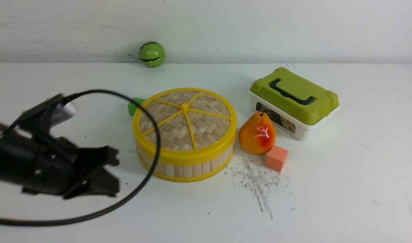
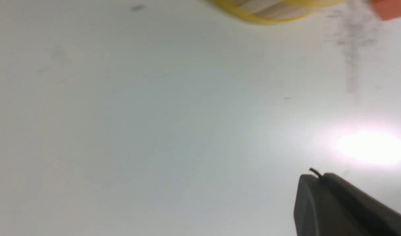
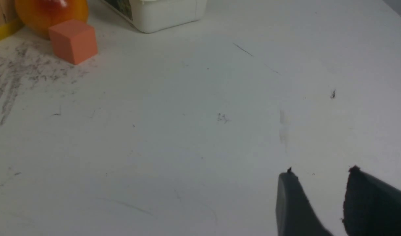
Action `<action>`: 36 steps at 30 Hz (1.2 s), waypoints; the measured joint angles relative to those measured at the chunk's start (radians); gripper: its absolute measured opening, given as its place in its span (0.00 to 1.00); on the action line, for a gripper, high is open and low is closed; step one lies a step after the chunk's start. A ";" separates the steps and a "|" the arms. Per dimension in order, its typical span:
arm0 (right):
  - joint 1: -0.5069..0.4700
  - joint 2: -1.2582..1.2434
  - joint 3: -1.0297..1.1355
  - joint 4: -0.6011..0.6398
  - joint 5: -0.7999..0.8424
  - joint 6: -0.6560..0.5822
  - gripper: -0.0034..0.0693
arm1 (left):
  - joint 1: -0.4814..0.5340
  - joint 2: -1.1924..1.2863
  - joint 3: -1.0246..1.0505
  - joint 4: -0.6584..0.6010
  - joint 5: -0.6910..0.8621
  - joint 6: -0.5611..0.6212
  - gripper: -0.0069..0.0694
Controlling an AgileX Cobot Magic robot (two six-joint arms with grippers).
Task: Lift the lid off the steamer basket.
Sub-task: Use the left arm to lift the lid of the steamer
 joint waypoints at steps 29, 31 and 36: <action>0.000 0.000 0.000 0.000 0.000 0.000 0.38 | -0.282 0.725 -1.094 0.782 0.140 -0.387 0.21; 0.000 0.000 0.000 0.000 0.000 0.000 0.38 | -0.282 0.740 -1.094 0.805 0.129 -0.387 0.28; 0.000 0.000 0.000 0.000 0.000 0.000 0.38 | -0.282 0.771 -1.094 0.857 0.113 -0.390 0.42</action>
